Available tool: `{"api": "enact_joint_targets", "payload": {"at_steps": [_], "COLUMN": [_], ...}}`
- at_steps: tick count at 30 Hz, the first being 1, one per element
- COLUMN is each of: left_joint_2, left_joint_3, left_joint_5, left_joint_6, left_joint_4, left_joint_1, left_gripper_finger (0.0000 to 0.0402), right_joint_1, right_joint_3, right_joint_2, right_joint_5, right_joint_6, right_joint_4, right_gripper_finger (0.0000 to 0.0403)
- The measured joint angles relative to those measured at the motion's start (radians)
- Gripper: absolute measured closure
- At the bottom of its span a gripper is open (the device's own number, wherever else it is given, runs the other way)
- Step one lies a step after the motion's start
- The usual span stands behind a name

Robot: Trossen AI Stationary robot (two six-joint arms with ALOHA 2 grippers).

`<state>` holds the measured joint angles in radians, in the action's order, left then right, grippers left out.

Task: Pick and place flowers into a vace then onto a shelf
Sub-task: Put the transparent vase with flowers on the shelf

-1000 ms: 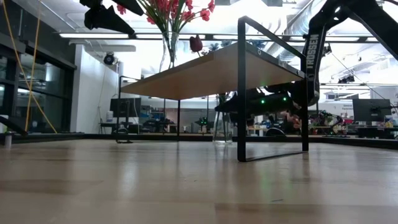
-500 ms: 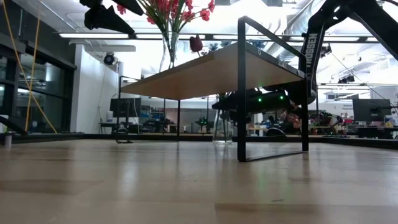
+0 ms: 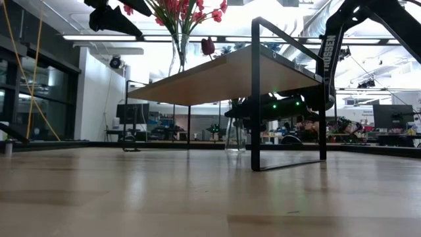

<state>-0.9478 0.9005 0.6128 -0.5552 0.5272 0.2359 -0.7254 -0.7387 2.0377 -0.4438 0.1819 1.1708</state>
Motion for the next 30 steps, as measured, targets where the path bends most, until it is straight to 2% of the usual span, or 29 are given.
{"api": "enact_joint_targets", "payload": {"at_steps": [8, 19, 30], "left_joint_2": [0.000, 0.000, 0.000], "left_joint_3": [0.000, 0.000, 0.000], "left_joint_5": [0.000, 0.000, 0.000], "left_joint_6": [0.000, 0.000, 0.000], "left_joint_4": [0.000, 0.000, 0.001], "left_joint_1": [0.000, 0.000, 0.000], "left_gripper_finger": [0.0034, 0.0034, 0.0034], "right_joint_1": [0.000, 0.000, -0.001], "right_joint_3": [0.000, 0.000, 0.000], "right_joint_2": [0.000, 0.000, -0.001], "right_joint_5": [0.007, 0.041, 0.058], "right_joint_6": [0.002, 0.026, 0.086], "right_joint_4": [0.001, 0.016, 0.025], "right_gripper_finger": [0.0109, 0.0239, 0.0243]}}
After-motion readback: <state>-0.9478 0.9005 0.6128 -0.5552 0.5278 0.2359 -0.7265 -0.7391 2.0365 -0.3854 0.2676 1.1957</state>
